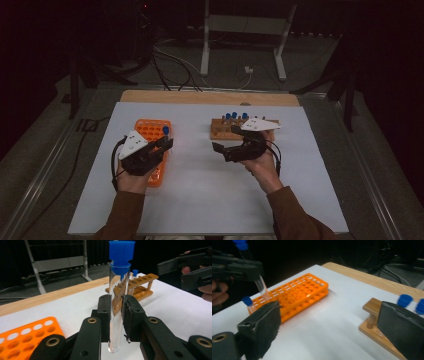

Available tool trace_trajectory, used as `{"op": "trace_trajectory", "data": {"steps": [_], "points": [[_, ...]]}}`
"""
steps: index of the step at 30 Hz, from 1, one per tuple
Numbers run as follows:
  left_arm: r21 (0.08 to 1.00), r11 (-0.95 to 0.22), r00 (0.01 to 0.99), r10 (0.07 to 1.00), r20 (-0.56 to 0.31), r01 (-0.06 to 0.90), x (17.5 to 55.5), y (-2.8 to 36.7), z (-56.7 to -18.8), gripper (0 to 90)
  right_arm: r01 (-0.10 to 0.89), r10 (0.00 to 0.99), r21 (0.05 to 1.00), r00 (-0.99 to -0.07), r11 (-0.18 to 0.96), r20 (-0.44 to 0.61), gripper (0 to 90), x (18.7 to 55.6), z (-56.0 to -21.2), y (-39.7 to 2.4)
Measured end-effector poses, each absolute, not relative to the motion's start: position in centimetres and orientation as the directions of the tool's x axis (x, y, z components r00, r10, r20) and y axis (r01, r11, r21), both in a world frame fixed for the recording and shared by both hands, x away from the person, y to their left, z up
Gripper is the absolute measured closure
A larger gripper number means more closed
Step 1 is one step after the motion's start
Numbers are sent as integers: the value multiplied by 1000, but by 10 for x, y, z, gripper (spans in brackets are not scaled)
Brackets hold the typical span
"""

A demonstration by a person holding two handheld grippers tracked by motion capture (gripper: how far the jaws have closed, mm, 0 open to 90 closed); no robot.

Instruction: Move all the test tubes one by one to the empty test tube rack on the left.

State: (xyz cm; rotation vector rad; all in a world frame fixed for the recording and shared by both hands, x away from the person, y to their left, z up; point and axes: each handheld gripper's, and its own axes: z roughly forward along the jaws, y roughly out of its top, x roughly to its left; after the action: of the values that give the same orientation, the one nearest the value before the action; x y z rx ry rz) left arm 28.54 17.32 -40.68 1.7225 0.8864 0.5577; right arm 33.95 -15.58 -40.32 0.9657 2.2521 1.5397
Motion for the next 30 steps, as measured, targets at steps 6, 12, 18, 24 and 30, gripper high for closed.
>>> {"op": "trace_trajectory", "data": {"steps": [6, 12, 18, 24, 30], "points": [[947, -135, 577, 814, -61, 290, 284, 193, -407, 776, 377, 657, 896, -741, 236, 138, 32, 339, -406, -163], [945, -122, 542, 838, -66, 304, 279, 213, -413, 776, 364, 672, 900, -731, 240, 117, 32, 337, -409, -170], [940, -106, 512, 855, -80, 325, 273, 230, -423, 776, 356, 684, 906, -721, 228, 111, 32, 334, -410, -178], [932, -108, 521, 849, -95, 346, 268, 234, -439, 776, 356, 692, 911, -712, 211, 118, 33, 331, -411, -186], [923, -143, 538, 839, -79, 358, 262, 231, -455, 776, 361, 694, 911, -708, 199, 129, 35, 327, -417, -193]]}}
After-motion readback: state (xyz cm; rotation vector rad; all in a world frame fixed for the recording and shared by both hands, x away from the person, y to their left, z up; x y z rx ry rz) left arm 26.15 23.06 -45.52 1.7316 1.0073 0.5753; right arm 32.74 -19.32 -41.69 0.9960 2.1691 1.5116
